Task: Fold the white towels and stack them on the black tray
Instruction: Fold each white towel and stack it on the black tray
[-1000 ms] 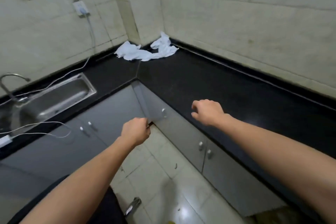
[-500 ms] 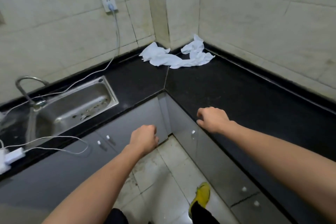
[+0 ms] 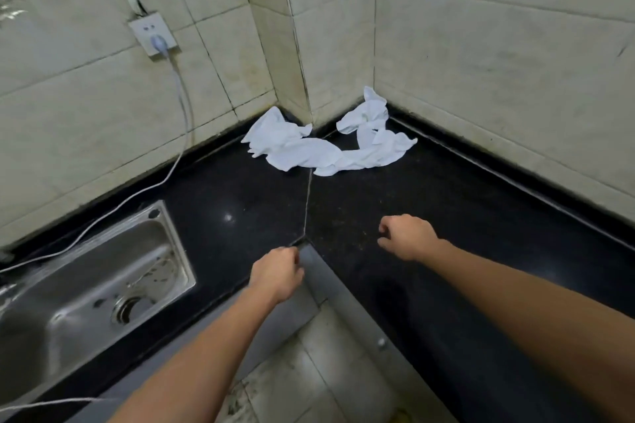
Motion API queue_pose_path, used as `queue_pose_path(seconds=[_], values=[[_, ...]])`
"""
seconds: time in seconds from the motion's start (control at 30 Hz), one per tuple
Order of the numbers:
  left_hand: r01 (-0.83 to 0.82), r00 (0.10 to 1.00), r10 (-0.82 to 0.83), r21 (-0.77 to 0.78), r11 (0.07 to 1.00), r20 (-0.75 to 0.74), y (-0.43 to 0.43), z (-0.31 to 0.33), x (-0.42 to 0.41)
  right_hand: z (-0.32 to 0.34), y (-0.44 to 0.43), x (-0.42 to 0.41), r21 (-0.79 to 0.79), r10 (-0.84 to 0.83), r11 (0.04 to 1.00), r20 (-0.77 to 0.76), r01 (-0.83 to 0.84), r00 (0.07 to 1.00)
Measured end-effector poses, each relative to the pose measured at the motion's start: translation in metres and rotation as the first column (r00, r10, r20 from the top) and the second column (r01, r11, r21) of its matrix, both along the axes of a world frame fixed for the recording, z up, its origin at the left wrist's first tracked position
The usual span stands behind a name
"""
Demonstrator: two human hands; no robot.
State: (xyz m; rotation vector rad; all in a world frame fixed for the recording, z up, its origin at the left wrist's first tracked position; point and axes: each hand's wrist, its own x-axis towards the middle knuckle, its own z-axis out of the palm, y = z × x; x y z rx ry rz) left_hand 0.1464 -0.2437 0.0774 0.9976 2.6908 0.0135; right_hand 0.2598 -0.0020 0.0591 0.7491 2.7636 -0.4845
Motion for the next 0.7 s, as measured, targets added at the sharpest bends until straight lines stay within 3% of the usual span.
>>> queue_pose_path(seconds=[0.47, 0.7], values=[[0.217, 0.961, -0.220, 0.039, 0.975, 0.166, 0.142, -0.062, -0.232, -0.051, 0.102, -0.150, -0.032, -0.266, 0.962, 0.111, 0.271, 0.958], [0.300, 0.922, -0.318, 0.112, 0.947, 0.221, 0.199, -0.099, -0.306, -0.071, 0.114, -0.231, -0.036, -0.293, 0.953, 0.152, 0.302, 0.944]])
